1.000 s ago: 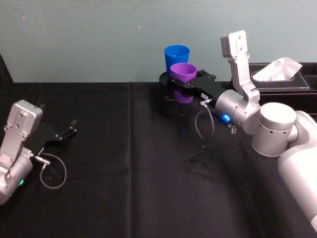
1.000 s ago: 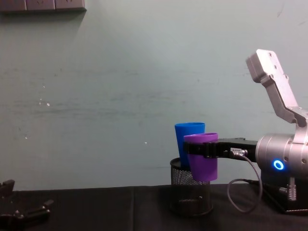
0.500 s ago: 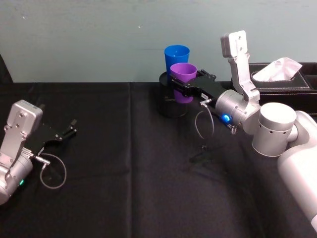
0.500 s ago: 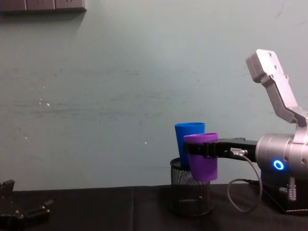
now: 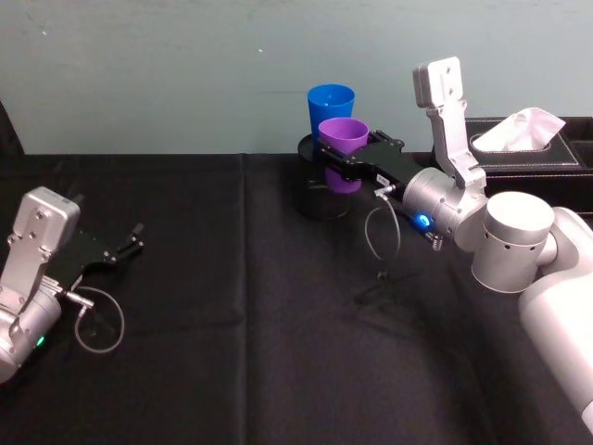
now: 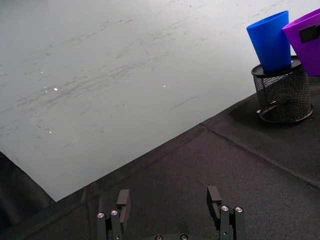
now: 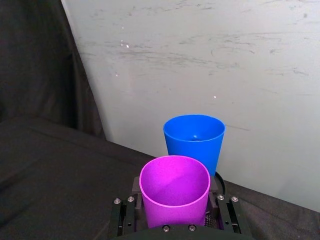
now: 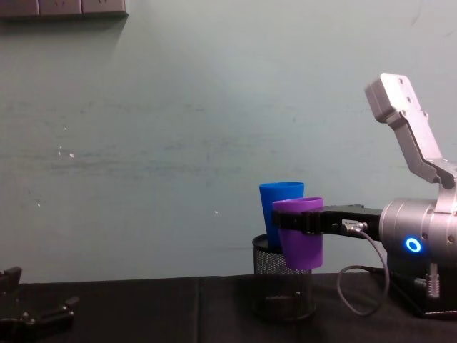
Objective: Pick up one cup with a gripper and tap it against the other cup.
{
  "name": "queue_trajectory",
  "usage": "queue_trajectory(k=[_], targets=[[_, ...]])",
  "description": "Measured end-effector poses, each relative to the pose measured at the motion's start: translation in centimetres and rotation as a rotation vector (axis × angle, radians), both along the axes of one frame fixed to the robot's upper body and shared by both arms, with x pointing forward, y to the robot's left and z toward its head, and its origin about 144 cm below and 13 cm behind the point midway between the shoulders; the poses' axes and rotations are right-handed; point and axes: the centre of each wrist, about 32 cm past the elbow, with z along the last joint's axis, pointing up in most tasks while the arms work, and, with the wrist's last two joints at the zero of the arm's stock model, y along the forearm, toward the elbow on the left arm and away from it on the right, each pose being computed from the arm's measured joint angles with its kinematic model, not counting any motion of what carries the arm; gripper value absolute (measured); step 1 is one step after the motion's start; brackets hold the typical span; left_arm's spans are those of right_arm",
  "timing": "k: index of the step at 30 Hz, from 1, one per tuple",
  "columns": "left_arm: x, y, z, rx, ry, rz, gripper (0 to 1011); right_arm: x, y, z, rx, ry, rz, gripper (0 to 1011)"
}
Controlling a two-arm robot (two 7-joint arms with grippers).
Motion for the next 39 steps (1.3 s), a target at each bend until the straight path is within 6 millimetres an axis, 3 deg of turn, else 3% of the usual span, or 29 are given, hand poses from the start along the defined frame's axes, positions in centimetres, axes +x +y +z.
queue_trajectory(k=[39], targets=[[0.0,0.0,0.0,0.0,0.0,0.0,1000,0.0,0.0,0.0,0.0,0.0,0.0,730]])
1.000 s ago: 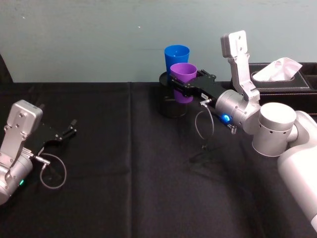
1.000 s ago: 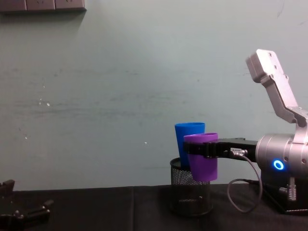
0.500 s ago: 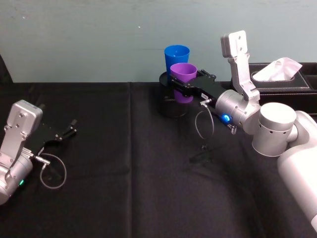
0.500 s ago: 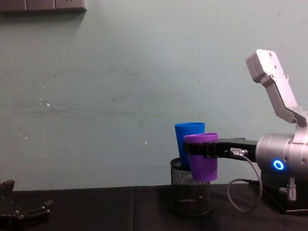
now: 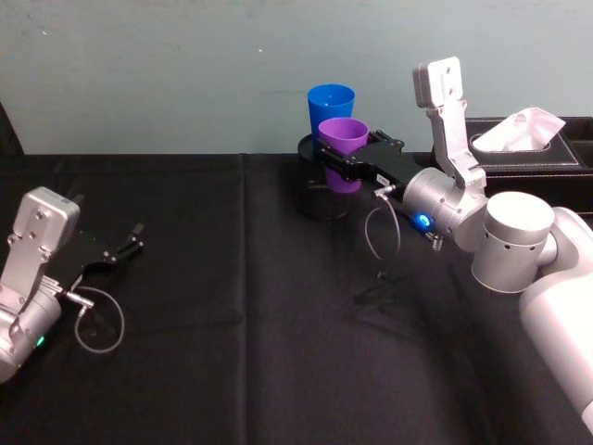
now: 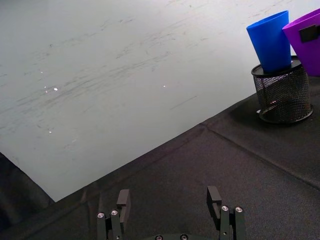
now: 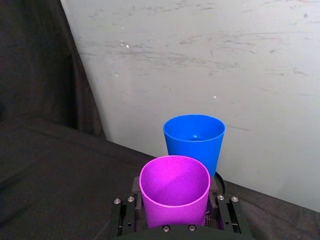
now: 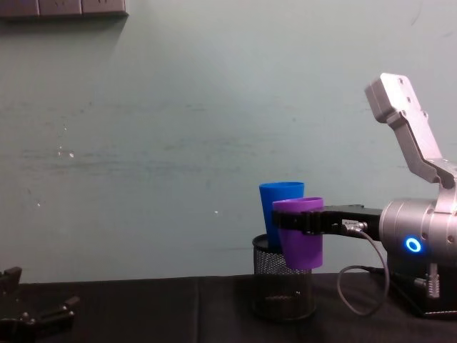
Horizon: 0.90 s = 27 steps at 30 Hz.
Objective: Pick up one cup with a gripper and tap it against the other cup.
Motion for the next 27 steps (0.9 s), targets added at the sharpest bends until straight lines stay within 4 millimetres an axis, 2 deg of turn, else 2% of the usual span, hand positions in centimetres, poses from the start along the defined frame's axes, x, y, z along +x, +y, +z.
queue_trajectory(k=[27], targets=[[0.0,0.0,0.0,0.0,0.0,0.0,1000,0.0,0.0,0.0,0.0,0.0,0.0,730]])
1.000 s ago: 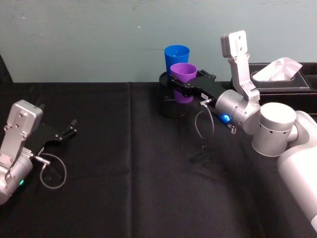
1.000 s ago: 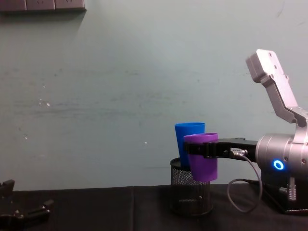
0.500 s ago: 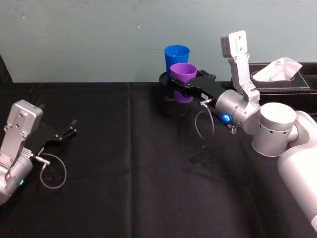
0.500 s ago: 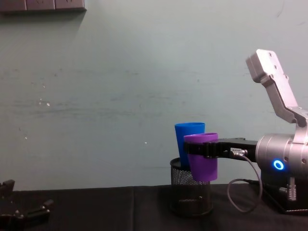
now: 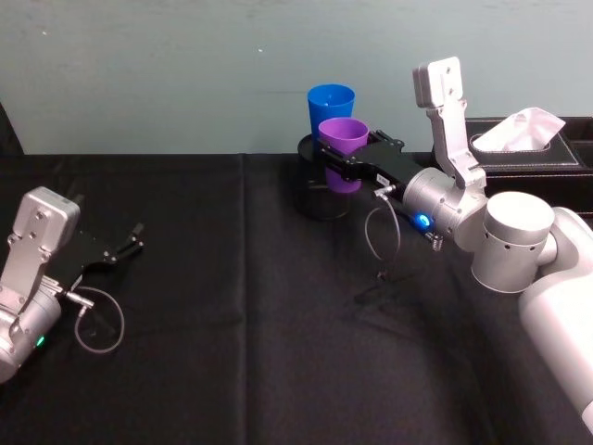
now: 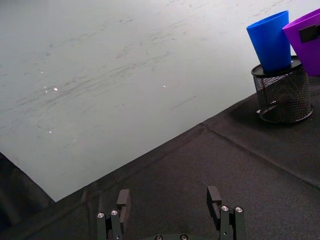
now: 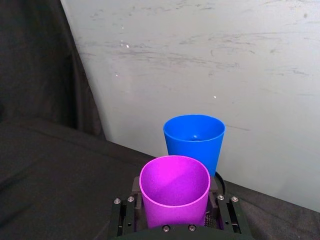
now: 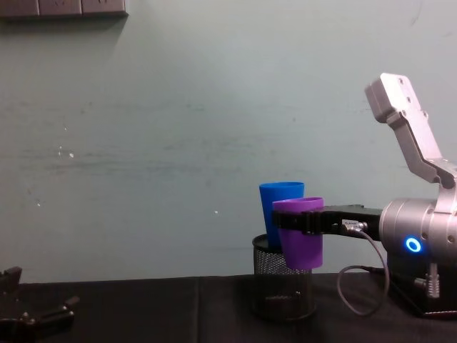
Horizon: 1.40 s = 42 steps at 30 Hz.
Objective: Pick up one cup with a gripper and tap it against the other cup.
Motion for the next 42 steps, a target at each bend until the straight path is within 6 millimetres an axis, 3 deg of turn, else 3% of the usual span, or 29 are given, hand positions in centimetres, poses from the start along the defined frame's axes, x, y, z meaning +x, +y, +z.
queue_trajectory(k=[42], targets=[[0.0,0.0,0.0,0.0,0.0,0.0,1000,0.0,0.0,0.0,0.0,0.0,0.0,730]])
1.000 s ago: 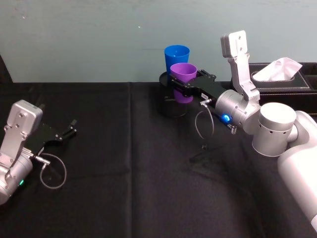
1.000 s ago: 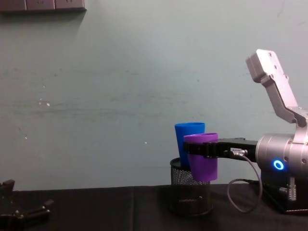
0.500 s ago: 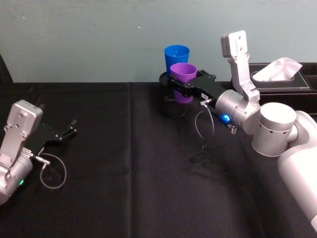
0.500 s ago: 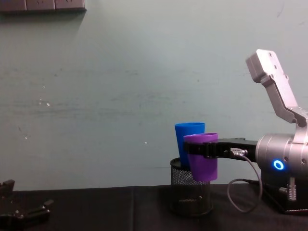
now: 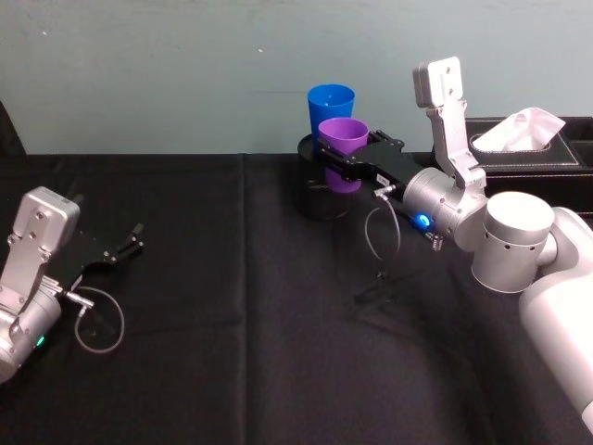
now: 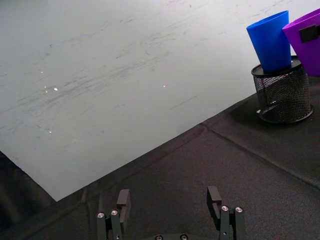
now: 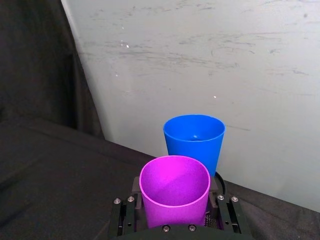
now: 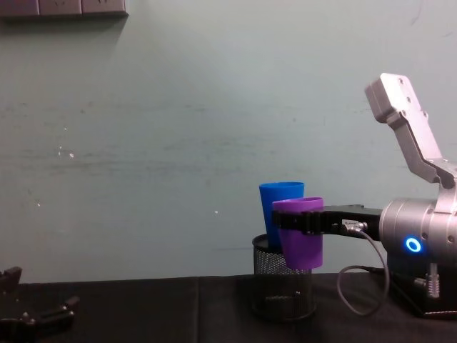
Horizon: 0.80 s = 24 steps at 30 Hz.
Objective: Pick up one cup with a gripper and tap it against the other cup.
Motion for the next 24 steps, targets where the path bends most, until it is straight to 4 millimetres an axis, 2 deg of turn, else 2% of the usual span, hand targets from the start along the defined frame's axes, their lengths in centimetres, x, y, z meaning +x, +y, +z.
queue_trajectory(k=[8,13,17,24], targets=[[0.0,0.0,0.0,0.0,0.0,0.0,1000,-0.1,0.0,0.0,0.001,-0.001,0.001,730],[0.0,0.0,0.0,0.0,0.0,0.0,1000,-0.9,-0.4,-0.1,0.001,-0.006,0.008,730],[0.0,0.0,0.0,0.0,0.0,0.0,1000,-2.1,-0.9,-0.2,0.003,-0.008,0.017,730],[0.0,0.0,0.0,0.0,0.0,0.0,1000,-5.8,-2.3,-0.9,0.007,0.005,0.033,730]])
